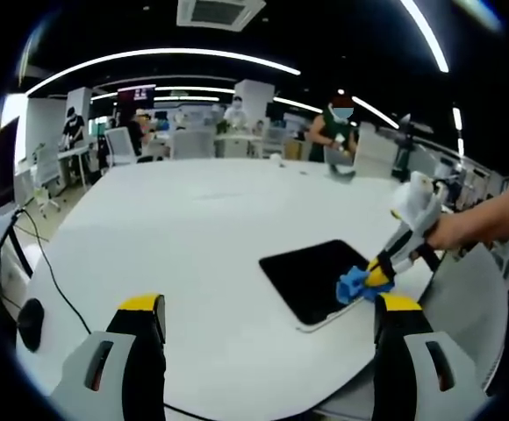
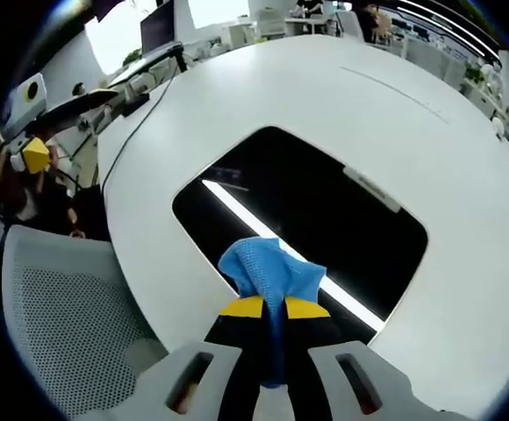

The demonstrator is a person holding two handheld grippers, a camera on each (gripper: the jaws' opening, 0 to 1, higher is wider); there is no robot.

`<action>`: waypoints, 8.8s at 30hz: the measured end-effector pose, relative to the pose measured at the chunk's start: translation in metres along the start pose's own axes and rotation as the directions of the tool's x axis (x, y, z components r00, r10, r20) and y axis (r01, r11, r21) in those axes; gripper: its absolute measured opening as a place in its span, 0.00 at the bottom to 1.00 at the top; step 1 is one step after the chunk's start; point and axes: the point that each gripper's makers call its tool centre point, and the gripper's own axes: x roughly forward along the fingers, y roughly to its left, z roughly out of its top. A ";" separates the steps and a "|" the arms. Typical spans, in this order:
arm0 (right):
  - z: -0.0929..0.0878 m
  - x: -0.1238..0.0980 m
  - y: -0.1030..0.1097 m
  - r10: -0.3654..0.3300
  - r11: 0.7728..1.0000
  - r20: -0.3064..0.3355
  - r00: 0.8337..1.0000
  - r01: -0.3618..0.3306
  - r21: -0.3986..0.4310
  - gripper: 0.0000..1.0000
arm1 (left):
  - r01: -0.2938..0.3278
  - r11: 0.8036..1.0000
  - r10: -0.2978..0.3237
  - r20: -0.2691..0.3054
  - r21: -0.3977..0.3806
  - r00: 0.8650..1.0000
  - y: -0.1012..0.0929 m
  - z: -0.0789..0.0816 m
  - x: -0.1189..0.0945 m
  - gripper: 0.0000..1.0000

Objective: Wipe the mirror surface with the cleaning cloth until all visible marks leave the cleaned area.

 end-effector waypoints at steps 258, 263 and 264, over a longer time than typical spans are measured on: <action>-0.021 -0.024 -0.217 -0.295 0.925 0.004 0.955 0.285 0.253 0.12 | 0.022 1.000 -0.022 0.006 0.016 1.000 0.002 0.029 0.041 0.99; -0.014 -0.029 -0.220 -0.290 0.916 0.083 0.953 0.252 0.312 0.43 | 0.008 1.000 -0.007 0.033 -0.017 0.999 -0.010 0.032 0.035 0.99; -0.011 -0.031 -0.219 -0.289 0.915 0.111 0.951 0.241 0.323 0.55 | 0.013 1.000 -0.012 0.028 -0.016 1.000 -0.014 0.029 0.035 0.99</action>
